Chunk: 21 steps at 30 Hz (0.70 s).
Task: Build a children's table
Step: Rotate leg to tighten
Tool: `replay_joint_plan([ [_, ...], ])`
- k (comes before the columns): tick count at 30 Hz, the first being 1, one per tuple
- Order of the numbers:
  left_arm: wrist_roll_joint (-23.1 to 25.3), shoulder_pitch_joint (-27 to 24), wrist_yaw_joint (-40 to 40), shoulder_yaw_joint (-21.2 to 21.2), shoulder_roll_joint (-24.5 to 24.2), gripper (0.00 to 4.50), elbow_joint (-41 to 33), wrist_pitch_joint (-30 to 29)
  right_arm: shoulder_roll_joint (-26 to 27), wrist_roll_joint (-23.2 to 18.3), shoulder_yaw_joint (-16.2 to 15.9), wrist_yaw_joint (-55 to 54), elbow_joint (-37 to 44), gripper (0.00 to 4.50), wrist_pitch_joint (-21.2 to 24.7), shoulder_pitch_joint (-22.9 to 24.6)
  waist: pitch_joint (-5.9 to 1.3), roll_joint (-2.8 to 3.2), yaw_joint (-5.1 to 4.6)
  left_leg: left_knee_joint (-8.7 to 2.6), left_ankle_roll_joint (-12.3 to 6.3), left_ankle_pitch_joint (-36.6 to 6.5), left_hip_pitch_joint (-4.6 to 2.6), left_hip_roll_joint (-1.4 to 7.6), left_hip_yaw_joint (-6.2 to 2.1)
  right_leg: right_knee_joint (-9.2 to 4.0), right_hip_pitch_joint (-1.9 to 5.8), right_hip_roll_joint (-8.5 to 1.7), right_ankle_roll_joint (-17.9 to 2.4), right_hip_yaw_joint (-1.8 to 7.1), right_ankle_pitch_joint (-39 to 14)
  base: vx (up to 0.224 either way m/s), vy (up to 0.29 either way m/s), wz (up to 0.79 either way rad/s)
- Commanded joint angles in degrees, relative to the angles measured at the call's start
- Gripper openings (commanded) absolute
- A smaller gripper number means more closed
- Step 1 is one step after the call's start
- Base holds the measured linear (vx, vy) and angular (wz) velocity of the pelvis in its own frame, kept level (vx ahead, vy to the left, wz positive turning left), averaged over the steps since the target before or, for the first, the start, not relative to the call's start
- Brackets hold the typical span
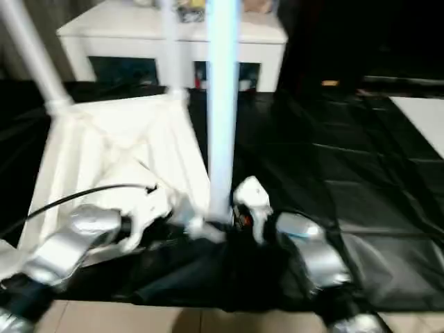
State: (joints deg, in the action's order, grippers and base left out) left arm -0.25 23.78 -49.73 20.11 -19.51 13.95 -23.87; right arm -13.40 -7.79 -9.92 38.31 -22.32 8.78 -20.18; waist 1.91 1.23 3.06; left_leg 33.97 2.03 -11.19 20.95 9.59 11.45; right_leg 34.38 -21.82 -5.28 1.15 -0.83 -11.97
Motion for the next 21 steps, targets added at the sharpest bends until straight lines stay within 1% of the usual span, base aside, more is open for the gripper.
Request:
replay_joint_plan([
  [1,2.09,0.07,5.81,0.32,1.88,0.0,5.77,-2.74,1.66,3.39,2.48,-10.15,-4.4,2.62,3.18,-0.35,-1.77,-0.34,-0.04,-5.88,3.33,-24.21,-0.98,3.1,-2.47,-5.43,0.14,-2.97,-7.71,1.42,-25.97,0.0,0.0,0.0],
  [2,2.72,2.02,11.69,-1.6,4.94,0.0,9.15,-3.79,4.44,4.43,4.31,-18.68,-6.63,2.62,4.69,-0.92,-1.62,-0.37,-0.32,-5.93,4.24,-25.84,-1.28,2.88,-2.52,-5.73,-0.38,-2.85,-7.06,1.36,-28.38,0.0,0.0,0.0],
  [3,2.91,2.68,13.31,-2.0,5.83,0.0,10.22,-3.75,5.54,4.29,5.18,-21.4,-7.22,2.62,5.28,-0.98,-1.52,-0.4,-0.46,-5.9,4.4,-26.83,-1.38,2.76,-2.6,-5.96,-0.5,-2.85,-6.7,1.25,-29.92,0.0,0.0,0.0],
  [4,3.03,3.09,14.32,-2.25,6.38,0.0,10.89,-3.72,6.22,4.2,5.72,-23.1,-7.58,2.62,5.65,-1.01,-1.64,-0.57,-0.5,-5.89,4.45,-27.25,-1.42,2.74,-2.73,-6.08,-0.41,-2.92,-6.17,1.17,-30.86,0.0,0.0,0.0],
  [5,3.32,3.78,15.89,-2.67,7.34,0.0,12.14,-3.49,7.44,4.06,6.69,-25.89,-8.27,2.62,6.16,-1.1,-1.75,-0.35,-0.62,-6.11,4.4,-27.63,-1.36,2.82,-2.94,-6.32,-0.4,-3.01,-5.43,1.14,-30.43,0.0,0.0,0.0],
  [6,3.27,4.56,17.5,-3.32,8.52,0.0,13.61,-2.93,8.91,3.99,7.42,-28.54,-8.66,2.62,6.38,-0.99,-1.81,-0.4,-0.7,-6.23,4.21,-27.79,-1.24,2.8,-3.03,-6.32,-0.34,-2.94,-5.18,1.09,-29.6,0.0,0.0,0.0],
  [7,3.28,4.96,18.38,-3.58,9.07,0.0,14.38,-2.71,9.58,4.29,7.47,-29.98,-8.85,2.62,6.27,-0.94,-1.81,-0.4,-0.7,-6.23,4.21,-27.79,-1.24,2.8,-3.03,-6.32,-0.34,-2.94,-5.18,1.09,-29.6,0.0,0.0,0.0],
  [8,3.26,5.83,20.32,-4.16,10.28,0.0,16.09,-2.24,11.0,5.14,7.38,-33.09,-9.22,2.62,5.89,-0.82,-1.67,-0.3,-0.73,-6.25,4.13,-28.77,-1.51,2.77,-2.91,-6.58,-0.76,-2.76,-5.06,1.11,-29.03,0.0,0.0,0.0],
  [9,3.6,6.25,20.79,-3.96,10.63,0.0,16.99,-1.81,11.87,5.34,6.64,-33.01,-9.27,2.62,5.6,-0.74,-1.69,-0.2,-0.76,-6.31,4.2,-29.79,-1.78,2.68,-2.87,-6.7,-0.9,-2.67,-5.01,1.06,-28.99,0.0,0.0,0.0],
  [10,3.96,6.6,20.79,-3.54,10.78,0.0,17.77,-1.2,12.24,6.38,5.32,-32.58,-9.32,2.62,5.16,-0.92,-1.85,-0.28,-0.74,-6.39,3.96,-29.86,-1.79,2.66,-2.98,-6.73,-0.69,-2.75,-4.89,1.02,-28.49,0.0,0.0,0.0],
  [11,3.96,6.6,20.79,-3.54,10.78,0.0,17.77,-1.2,12.24,6.38,5.32,-32.58,-9.32,2.62,5.16,-0.92,-1.84,-0.28,-0.74,-6.52,3.83,-29.63,-1.62,2.69,-3.01,-6.71,-0.55,-2.73,-4.8,1.03,-27.91,0.0,0.0,0.0],
  [12,4.29,6.9,20.63,-3.18,10.93,0.0,18.5,-0.54,12.52,6.97,4.35,-32.19,-9.47,2.62,4.18,-1.2,-1.77,-0.15,-0.73,-6.69,3.72,-29.85,-1.48,2.74,-3.06,-6.69,-0.57,-2.75,-4.78,1.07,-27.31,0.0,0.0,0.0],
  [13,4.59,6.76,19.32,-2.35,10.54,0.0,18.32,0.12,12.81,5.7,4.6,-30.33,-8.77,2.62,3.05,-1.21,-1.74,-0.05,-0.73,-6.66,3.68,-30.32,-1.54,2.71,-3.02,-6.78,-0.73,-2.77,-4.76,1.08,-27.53,0.0,0.0,0.0],
  [14,4.78,6.42,17.84,-1.58,9.98,0.0,17.76,0.62,12.59,5.01,4.69,-28.9,-7.81,3.17,1.97,-1.2,-1.67,-0.23,-0.74,-6.62,3.47,-31.26,-1.63,2.71,-3.03,-6.97,-0.82,-2.82,-4.43,1.12,-28.42,0.0,0.0,0.0],
  [15,4.86,6.07,16.54,-0.98,9.45,0.0,17.07,0.91,12.14,4.72,4.56,-27.77,-7.09,3.31,1.06,-1.21,-1.8,-0.2,-0.61,-6.6,3.12,-31.03,-1.63,2.74,-3.03,-6.99,-0.79,-2.98,-4.29,1.21,-28.55,0.0,0.0,0.0],
  [16,4.79,5.5,14.61,-0.27,8.63,0.0,15.97,1.24,11.25,4.39,4.04,-25.57,-6.4,3.31,0.31,-1.23,-1.8,-0.17,-0.59,-6.58,2.98,-30.62,-1.56,2.76,-2.98,-6.98,-0.82,-3.01,-4.38,1.29,-28.26,0.0,0.0,0.0],
  [17,4.63,5.06,13.15,0.19,8.03,0.0,15.15,1.45,10.56,4.18,3.68,-24.0,-6.06,3.37,0.07,-1.29,-1.8,-0.27,-0.53,-6.57,2.57,-29.88,-1.35,2.75,-2.93,-6.95,-0.68,-3.05,-4.59,1.32,-27.68,0.0,0.0,0.0],
  [18,4.2,4.64,11.9,0.34,7.63,0.0,14.36,1.55,9.93,3.89,3.53,-22.55,-5.96,3.51,0.36,-1.41,-1.77,-0.33,-0.57,-6.69,2.3,-28.73,-0.94,2.83,-2.97,-6.75,-0.37,-3.1,-4.85,1.35,-26.88,0.0,0.0,0.0],
  [19,3.1,3.62,8.54,0.84,6.6,0.0,12.44,2.28,8.29,3.35,2.8,-18.59,-5.63,3.51,0.84,-1.57,-2.0,-0.43,-0.57,-6.71,2.03,-27.48,-0.76,2.9,-2.98,-6.51,0.01,-3.19,-5.21,1.34,-25.64,0.0,0.0,0.0],
  [20,1.76,2.26,4.52,1.54,5.08,0.0,9.82,2.2,5.55,3.61,0.8,-12.91,-4.87,3.74,0.34,-1.5,-2.2,-0.46,-0.48,-6.67,0.8,-22.32,0.22,3.09,-2.92,-5.72,0.87,-3.21,-6.52,1.27,-19.36,0.0,0.0,0.0],
  [21,1.57,1.89,3.5,1.81,4.47,0.0,9.11,2.2,4.55,3.81,0.23,-11.2,-4.5,3.77,-0.12,-1.41,-2.07,-0.45,-0.49,-6.62,0.42,-22.07,0.14,3.07,-2.71,-5.75,0.66,-3.07,-6.95,1.28,-18.94,0.0,0.0,0.0],
])
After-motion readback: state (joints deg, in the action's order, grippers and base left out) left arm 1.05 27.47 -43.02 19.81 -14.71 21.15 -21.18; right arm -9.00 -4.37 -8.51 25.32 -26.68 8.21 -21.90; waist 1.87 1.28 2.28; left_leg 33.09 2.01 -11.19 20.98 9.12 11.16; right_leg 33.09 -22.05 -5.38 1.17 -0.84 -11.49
